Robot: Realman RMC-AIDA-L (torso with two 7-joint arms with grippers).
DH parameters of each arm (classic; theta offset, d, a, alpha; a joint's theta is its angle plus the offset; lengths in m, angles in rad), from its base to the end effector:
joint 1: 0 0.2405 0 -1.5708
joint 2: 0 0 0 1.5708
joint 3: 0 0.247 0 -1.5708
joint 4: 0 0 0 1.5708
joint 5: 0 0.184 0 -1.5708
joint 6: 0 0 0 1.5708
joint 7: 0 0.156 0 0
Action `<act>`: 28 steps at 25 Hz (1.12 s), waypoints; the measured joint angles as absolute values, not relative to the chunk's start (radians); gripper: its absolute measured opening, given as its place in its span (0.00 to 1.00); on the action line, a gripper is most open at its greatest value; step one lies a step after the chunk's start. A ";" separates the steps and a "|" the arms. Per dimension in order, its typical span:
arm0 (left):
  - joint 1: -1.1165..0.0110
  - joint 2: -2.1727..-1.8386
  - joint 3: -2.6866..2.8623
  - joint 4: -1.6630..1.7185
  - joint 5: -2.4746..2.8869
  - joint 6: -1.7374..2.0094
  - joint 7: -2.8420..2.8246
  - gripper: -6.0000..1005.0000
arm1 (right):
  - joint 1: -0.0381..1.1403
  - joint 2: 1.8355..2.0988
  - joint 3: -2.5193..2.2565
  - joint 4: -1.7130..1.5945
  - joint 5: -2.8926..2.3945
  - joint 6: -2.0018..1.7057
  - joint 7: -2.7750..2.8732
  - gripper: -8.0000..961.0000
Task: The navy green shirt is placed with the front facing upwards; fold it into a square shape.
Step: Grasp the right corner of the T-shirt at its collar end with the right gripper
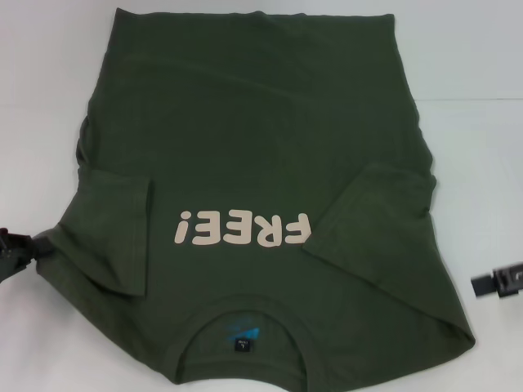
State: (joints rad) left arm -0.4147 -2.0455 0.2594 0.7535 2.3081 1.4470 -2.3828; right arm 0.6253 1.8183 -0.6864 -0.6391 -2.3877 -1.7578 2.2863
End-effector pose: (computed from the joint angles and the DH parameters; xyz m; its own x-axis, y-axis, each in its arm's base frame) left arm -0.3418 0.2892 0.0555 -0.1868 0.7552 0.6284 0.9815 0.1167 0.1515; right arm 0.2830 0.3066 0.0708 0.3187 -0.9434 -0.0922 -0.9476 -0.3193 -0.0083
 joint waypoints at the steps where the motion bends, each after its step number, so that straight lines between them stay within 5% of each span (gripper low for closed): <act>1: -0.417 -2.044 0.260 0.751 2.308 1.445 -2.383 0.01 | 0.624 1.821 -0.693 -0.639 -2.396 -1.756 2.274 0.93; 21: -0.423 -2.039 0.258 0.724 2.307 1.433 -2.382 0.01 | 0.640 1.900 -0.709 -0.636 -2.543 -1.674 2.220 0.92; 28: -0.421 -2.040 0.259 0.724 2.307 1.433 -2.382 0.01 | 0.647 1.909 -0.709 -0.635 -2.547 -1.660 2.248 0.92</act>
State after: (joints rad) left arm -0.4207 -2.0403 0.2585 0.7240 2.3068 1.4327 -2.3822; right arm 0.6465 1.9091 -0.7088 -0.6350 -2.5467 -1.6601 2.2482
